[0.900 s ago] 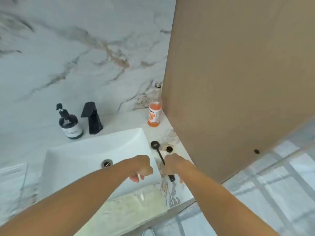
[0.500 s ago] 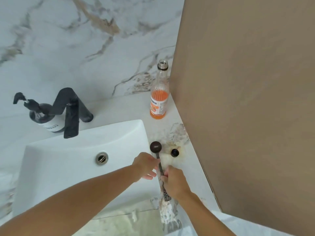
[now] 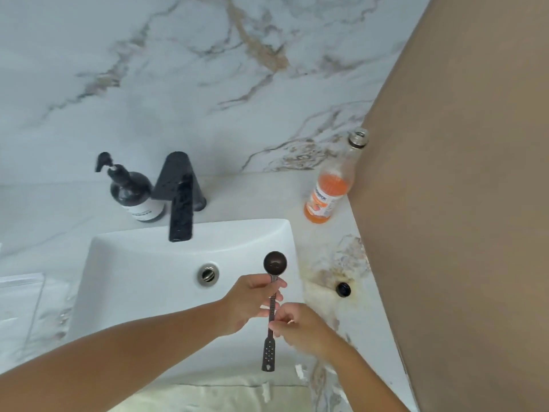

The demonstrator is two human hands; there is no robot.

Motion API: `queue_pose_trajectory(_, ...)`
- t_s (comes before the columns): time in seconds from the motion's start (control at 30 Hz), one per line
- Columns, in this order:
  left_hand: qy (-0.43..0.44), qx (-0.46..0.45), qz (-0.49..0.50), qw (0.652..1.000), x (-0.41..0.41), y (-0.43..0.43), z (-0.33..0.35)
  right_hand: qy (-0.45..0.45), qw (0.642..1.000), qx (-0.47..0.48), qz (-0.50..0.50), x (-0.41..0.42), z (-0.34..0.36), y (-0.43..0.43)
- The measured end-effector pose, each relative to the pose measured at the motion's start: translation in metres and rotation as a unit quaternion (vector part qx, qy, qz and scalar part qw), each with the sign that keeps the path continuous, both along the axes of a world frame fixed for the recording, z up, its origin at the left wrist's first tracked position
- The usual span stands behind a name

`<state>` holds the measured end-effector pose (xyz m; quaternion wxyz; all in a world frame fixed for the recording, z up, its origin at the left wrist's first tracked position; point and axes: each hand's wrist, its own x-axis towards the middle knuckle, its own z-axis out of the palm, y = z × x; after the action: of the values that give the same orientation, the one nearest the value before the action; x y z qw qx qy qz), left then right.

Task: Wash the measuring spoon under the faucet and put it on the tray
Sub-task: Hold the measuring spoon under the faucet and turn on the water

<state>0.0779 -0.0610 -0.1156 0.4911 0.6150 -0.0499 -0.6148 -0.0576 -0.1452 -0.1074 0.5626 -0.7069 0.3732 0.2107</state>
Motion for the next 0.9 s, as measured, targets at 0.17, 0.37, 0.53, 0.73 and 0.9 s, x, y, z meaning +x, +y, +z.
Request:
queue_pose_trajectory(0.17, 0.004, 0.001, 0.084, 0.996, 0.038, 0.041, 0.004, -0.078, 0.995, -0.043, -0.04, 0.087, 0.054, -0.017)
queue_pose_trajectory(0.37, 0.001, 0.014, 0.165, 0.986, 0.081, 0.095, -0.011, -0.186, 0.942, 0.191, -0.204, 0.2, 0.103, 0.017)
queue_pose_trajectory(0.53, 0.016, 0.009, 0.218, 0.976, 0.093, 0.11, -0.017, -0.162, 0.91, 0.31, -0.221, 0.238, 0.12, 0.036)
queue_pose_trajectory(0.73, 0.044, 0.057, 0.248, 0.966, 0.109, 0.108, -0.015, -0.19, 0.898, 0.324, -0.228, 0.255, 0.14, 0.027)
queue_pose_trajectory(0.9, 0.03, 0.12, 0.256, 0.959, 0.119, 0.097, -0.018, -0.199, 0.875, 0.332, -0.292, 0.216, 0.094, 0.03)
